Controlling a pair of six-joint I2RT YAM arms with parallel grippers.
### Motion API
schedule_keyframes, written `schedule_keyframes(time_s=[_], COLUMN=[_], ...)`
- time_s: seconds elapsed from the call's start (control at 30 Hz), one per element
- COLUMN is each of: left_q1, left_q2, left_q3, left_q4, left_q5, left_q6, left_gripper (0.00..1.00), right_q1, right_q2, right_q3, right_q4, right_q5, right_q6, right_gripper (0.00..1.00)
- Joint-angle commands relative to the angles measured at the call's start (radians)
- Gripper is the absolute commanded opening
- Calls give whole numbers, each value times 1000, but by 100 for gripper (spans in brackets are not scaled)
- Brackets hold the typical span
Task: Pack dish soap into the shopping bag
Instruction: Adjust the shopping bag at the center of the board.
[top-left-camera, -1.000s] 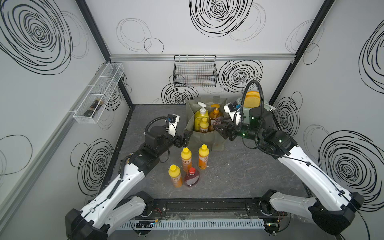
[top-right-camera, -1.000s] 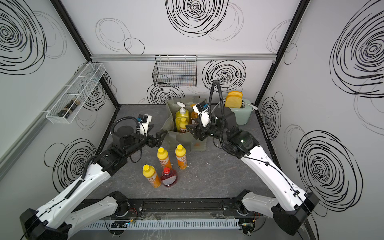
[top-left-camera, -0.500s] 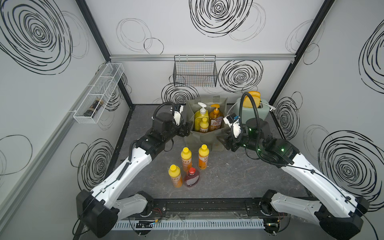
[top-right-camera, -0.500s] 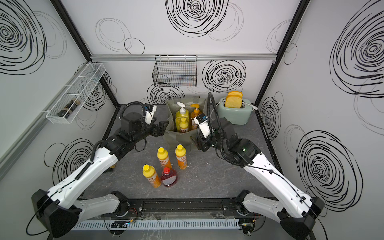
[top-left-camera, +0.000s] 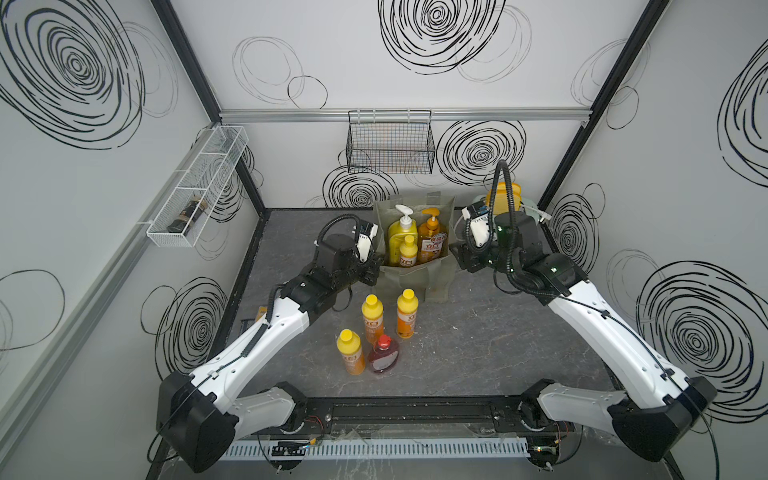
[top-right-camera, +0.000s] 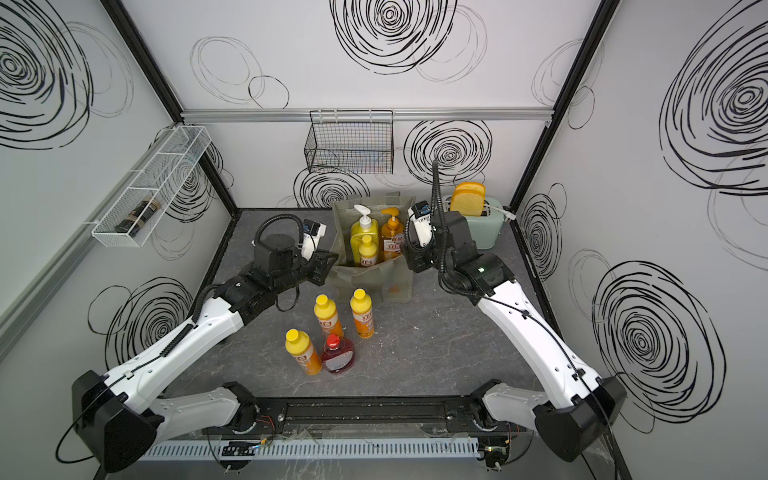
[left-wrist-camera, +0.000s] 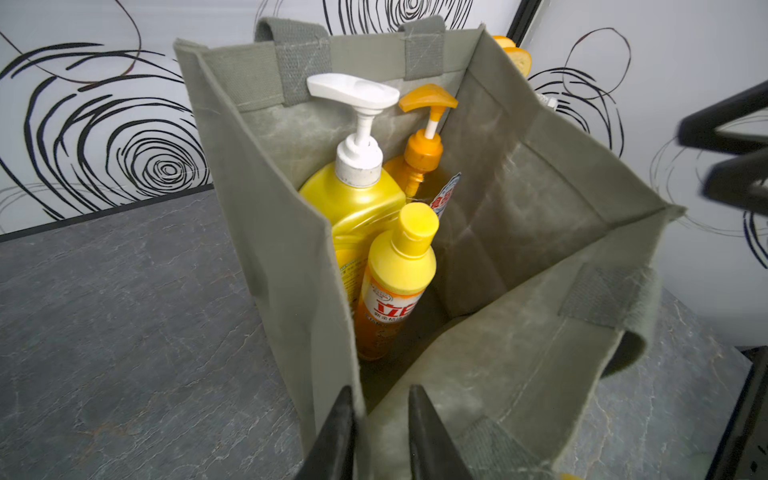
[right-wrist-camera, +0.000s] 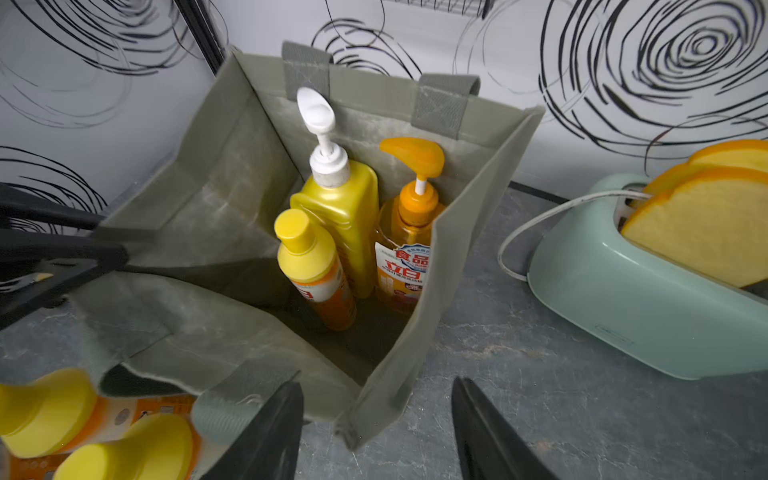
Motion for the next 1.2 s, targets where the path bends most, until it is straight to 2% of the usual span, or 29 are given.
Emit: schedule_keyframes(time_s=[0.0, 0.17, 0.37, 0.67, 1.0, 1.17], left_q1=[-3, -4, -2, -26, -34, -43], left_q2=[-30, -42, -29, -26, -6, -5], left_q3=[-15, -30, -28, -30, -33, -34], left_q4=[76, 92, 89, 82, 94, 100], left_q5=[46, 51, 67, 67, 100, 108], left_q6=[12, 7, 2, 14, 0, -3], left_gripper=[25, 26, 39, 39, 35, 34], right_q1=[0, 6, 2, 21, 267, 371], right_q2=[42, 38, -36, -55, -123, -137], right_q3=[22, -47, -158, -139, -1, -18], right_q4=[-3, -22, -20, -32, -42, -54], right_q5=[9, 29, 48, -7, 22, 13], right_q6=[13, 14, 33, 26, -9, -17], right_gripper=[62, 63, 63, 63, 59, 60])
